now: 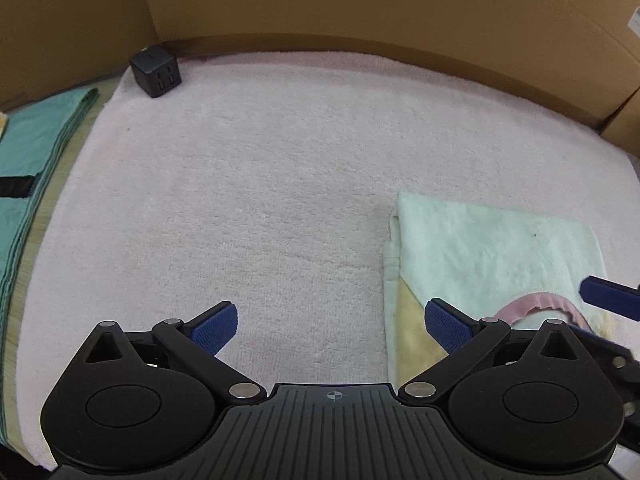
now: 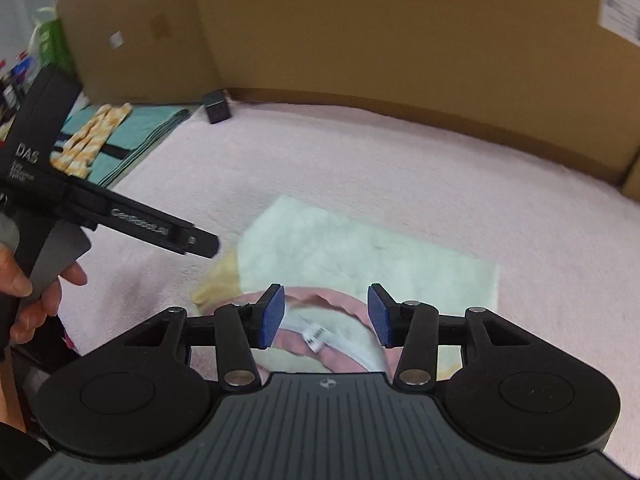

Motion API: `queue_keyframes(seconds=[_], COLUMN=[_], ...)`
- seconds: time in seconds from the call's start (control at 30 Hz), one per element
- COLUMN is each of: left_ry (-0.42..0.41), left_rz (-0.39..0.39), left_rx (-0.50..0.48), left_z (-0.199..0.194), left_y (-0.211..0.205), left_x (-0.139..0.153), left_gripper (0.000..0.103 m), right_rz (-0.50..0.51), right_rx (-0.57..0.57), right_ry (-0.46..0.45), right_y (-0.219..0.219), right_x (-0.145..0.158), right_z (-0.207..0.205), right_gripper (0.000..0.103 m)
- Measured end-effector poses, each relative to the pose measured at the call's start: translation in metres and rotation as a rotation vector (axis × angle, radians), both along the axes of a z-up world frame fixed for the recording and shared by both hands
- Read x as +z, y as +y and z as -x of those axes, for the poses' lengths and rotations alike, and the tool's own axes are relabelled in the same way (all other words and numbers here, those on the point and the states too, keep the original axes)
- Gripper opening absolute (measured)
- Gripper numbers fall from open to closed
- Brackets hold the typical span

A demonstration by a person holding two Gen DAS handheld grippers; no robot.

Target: Fold clothes

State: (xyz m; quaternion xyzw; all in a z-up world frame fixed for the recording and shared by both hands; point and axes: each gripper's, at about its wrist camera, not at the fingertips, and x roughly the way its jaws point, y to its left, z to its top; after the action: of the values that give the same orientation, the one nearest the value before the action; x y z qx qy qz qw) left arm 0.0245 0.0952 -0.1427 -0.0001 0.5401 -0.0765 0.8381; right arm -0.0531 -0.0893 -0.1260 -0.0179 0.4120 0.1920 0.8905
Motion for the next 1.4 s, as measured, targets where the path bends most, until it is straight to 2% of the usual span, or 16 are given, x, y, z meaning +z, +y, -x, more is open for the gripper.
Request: queue_keyframes(seconds=[0.07, 0.3, 0.43, 0.57, 0.73, 0.83, 0.97, 1.1, 1.17, 1.2, 1.23, 1.3, 1.37, 1.4], left_ry=[0.029, 0.095, 0.100, 0.099, 0.094, 0.094, 0.091, 0.102, 0.120, 0.140, 0.159, 0.210, 0.246, 0.251], left_rz=[0.015, -0.029, -0.060, -0.057, -0.060, -0.060, -0.058, -0.030, 0.024, 0.098, 0.175, 0.366, 0.478, 0.495], left_rx=[0.002, -0.018, -0.057, -0.093, -0.103, -0.102, -0.105, -0.077, -0.046, -0.026, -0.012, 0.033, 0.074, 0.082], left_z=[-0.007, -0.022, -0.025, -0.026, -0.027, -0.028, -0.027, -0.025, -0.026, -0.025, -0.026, -0.031, -0.038, -0.040], left_y=[0.000, 0.000, -0.003, -0.002, -0.002, -0.001, 0.000, 0.006, 0.013, 0.019, 0.025, 0.041, 0.052, 0.053], left_x=[-0.009, -0.033, -0.034, -0.034, -0.034, -0.033, -0.033, -0.031, -0.028, -0.027, -0.026, -0.028, -0.033, -0.034], left_gripper=[0.103, 0.103, 0.103, 0.103, 0.103, 0.103, 0.103, 0.103, 0.103, 0.103, 0.103, 0.103, 0.103, 0.103], right_rz=[0.027, 0.081, 0.148, 0.210, 0.113, 0.093, 0.156, 0.161, 0.086, 0.008, -0.098, -0.387, -0.657, -0.726], right_rx=[0.039, 0.103, 0.177, 0.235, 0.176, 0.160, 0.218, 0.225, 0.159, 0.099, 0.024, -0.160, -0.344, -0.394], right_ry=[0.002, 0.039, 0.067, 0.102, 0.043, 0.042, 0.113, 0.124, 0.125, 0.138, 0.173, 0.282, 0.356, 0.368], right_y=[0.018, 0.053, 0.060, 0.061, 0.048, 0.055, 0.068, 0.049, 0.021, 0.000, -0.026, -0.087, -0.147, -0.167], right_x=[-0.007, -0.026, -0.034, -0.038, -0.017, -0.017, -0.036, -0.028, -0.015, -0.010, -0.007, -0.016, -0.038, -0.047], right_z=[-0.010, -0.026, -0.012, 0.001, 0.001, -0.011, -0.013, 0.007, 0.013, 0.013, 0.010, -0.002, -0.007, -0.008], right_gripper=[0.051, 0.051, 0.051, 0.052, 0.052, 0.052, 0.056, 0.058, 0.058, 0.059, 0.060, 0.060, 0.057, 0.056])
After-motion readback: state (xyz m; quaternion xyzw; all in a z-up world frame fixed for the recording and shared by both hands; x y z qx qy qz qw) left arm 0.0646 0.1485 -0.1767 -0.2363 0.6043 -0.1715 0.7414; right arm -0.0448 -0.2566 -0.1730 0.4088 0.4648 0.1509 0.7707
